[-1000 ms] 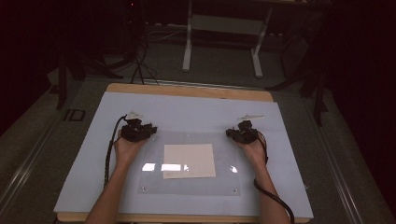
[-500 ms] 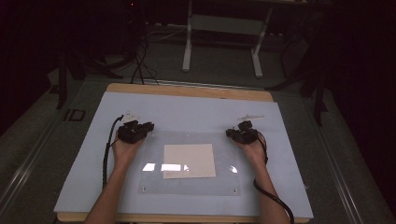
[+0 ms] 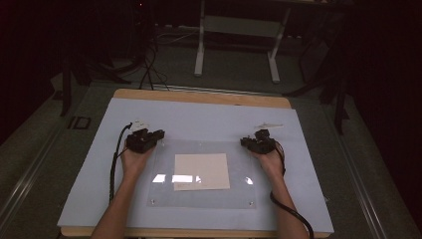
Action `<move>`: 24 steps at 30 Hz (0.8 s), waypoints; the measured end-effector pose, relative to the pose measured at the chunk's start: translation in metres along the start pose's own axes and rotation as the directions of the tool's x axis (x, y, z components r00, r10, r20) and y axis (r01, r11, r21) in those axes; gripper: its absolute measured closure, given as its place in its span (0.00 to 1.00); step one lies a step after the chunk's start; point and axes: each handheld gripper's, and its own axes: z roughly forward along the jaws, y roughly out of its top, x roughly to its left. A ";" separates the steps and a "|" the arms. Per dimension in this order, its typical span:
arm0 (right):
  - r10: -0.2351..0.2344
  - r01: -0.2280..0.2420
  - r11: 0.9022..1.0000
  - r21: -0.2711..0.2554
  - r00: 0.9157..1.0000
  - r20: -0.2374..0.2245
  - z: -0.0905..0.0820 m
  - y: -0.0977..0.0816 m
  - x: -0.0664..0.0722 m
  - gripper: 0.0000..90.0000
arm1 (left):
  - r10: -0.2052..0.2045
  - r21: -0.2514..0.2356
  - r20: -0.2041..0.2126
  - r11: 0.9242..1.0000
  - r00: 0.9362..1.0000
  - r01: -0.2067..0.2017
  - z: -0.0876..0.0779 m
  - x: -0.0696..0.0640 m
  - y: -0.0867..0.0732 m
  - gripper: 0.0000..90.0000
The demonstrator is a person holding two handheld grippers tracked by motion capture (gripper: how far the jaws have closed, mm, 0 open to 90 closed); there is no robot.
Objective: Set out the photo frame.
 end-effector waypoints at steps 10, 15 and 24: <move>-0.040 0.045 0.991 -0.124 0.998 0.049 -0.016 0.001 0.004 0.83 | -0.006 0.005 -0.001 1.000 1.000 0.006 0.000 0.000 0.000 0.93; -0.058 0.063 0.990 -0.123 0.997 0.041 -0.014 0.000 0.006 0.92 | -0.016 0.013 0.004 1.000 1.000 0.016 0.000 0.001 0.001 0.93; -0.055 0.056 0.998 -0.032 0.998 0.010 -0.014 0.012 0.003 0.93 | -0.034 0.052 0.027 0.998 0.999 0.033 0.002 0.005 0.005 0.93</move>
